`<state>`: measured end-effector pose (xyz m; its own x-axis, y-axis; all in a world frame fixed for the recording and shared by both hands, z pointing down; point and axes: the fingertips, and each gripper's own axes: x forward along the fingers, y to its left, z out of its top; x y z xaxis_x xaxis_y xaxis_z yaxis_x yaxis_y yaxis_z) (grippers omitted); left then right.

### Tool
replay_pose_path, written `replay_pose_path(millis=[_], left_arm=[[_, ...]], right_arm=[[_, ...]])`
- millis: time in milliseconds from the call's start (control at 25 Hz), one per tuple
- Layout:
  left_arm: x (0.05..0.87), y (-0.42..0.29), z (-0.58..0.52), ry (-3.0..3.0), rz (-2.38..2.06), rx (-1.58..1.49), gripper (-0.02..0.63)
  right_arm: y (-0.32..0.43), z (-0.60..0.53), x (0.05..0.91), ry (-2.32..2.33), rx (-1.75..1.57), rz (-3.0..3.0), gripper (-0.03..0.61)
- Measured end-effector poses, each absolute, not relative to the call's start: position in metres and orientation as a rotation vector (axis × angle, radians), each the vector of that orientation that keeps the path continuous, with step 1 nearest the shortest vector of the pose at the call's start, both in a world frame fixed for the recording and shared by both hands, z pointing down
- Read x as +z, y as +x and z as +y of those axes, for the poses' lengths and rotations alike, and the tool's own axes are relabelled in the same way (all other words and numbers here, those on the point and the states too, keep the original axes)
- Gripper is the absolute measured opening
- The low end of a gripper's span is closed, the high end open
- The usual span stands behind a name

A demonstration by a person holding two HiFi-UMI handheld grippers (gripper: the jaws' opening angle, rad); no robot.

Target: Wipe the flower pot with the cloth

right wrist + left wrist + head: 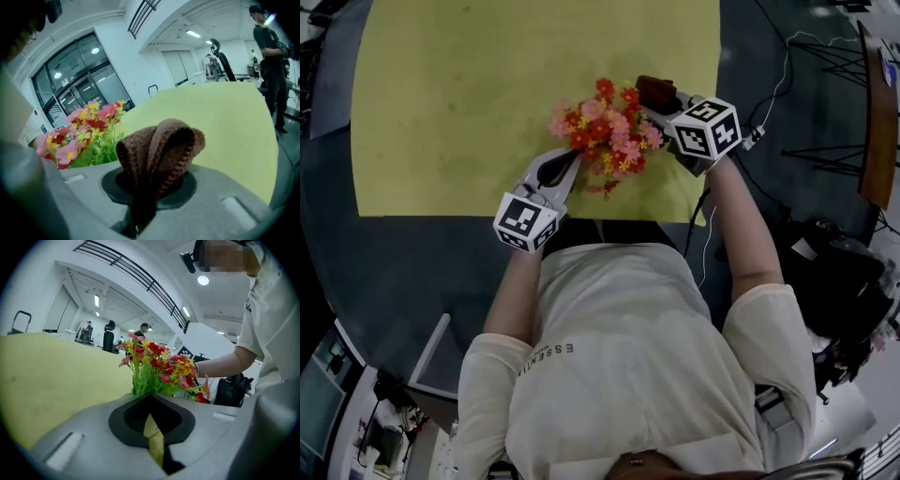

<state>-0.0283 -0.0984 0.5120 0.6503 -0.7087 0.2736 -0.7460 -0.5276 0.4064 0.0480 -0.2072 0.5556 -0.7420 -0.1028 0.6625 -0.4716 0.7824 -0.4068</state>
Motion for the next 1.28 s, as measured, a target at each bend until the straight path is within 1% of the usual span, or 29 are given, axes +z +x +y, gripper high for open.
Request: replay_pose_path(millis=[200,400,720,1000,1280], left_arm=[[0.506,-0.04,-0.102,2.279,-1.377,-0.014,0.017],[0.506,-0.033,-0.11,2.267,-1.459,0.006,0.017],[0.508,-0.031,-0.115,2.222,-1.514,0.008,0.017],[0.513,-0.028,-0.112,2.18,-1.529,-0.008,0.017],[0.514,-0.035,-0.111,2.159,-1.549,-0.033,0.017]], right_arm=[[0.009,-0.228,0.548,0.149,0.706,-2.394,0.046],[-0.018,-0.233,0.553,-0.091,0.589,-2.39,0.046],[-0.065,-0.206,0.549,-0.575,0.802,-2.296,0.046],[-0.064,-0.176,0.551,-0.805,0.864,-2.107,0.046],[-0.045,-0.177,0.551,-0.816,0.905,-2.062,0.046]])
